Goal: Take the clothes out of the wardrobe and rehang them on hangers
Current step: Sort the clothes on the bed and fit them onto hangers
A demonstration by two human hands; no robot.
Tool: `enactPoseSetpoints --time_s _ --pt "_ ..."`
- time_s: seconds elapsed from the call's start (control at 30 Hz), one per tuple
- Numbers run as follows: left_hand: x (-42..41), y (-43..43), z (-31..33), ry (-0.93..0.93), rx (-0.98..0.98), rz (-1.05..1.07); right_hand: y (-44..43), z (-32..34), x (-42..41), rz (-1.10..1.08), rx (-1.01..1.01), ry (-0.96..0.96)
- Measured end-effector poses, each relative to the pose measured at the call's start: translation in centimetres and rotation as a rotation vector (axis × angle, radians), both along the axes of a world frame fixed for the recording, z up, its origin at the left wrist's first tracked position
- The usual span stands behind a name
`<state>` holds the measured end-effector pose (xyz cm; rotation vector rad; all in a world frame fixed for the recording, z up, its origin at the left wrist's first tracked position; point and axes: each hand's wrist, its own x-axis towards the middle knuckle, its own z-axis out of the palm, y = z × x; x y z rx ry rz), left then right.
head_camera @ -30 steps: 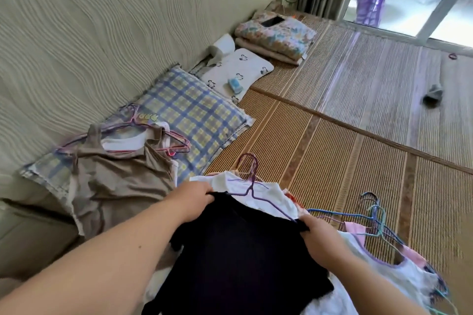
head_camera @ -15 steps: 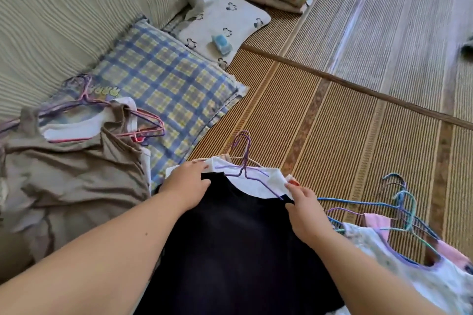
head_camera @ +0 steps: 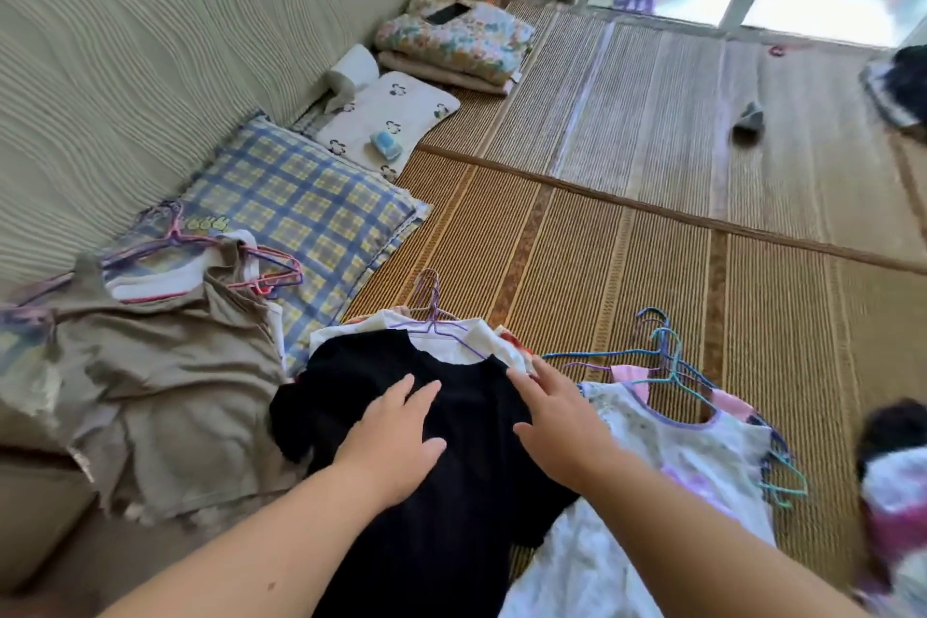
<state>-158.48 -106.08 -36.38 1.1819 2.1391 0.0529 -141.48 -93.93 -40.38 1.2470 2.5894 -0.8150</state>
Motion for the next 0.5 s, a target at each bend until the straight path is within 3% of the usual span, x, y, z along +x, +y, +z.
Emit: enactPoseSetpoints --time_s 0.27,0.5 --pt "14.3 -8.9 7.9 0.036 0.113 -0.169 -11.2 7.5 16.3 -0.015 0.069 -0.058" --pt "28.7 -12.5 9.2 -0.050 0.097 -0.374 -18.5 9.7 33.7 -0.245 -0.010 -0.155"
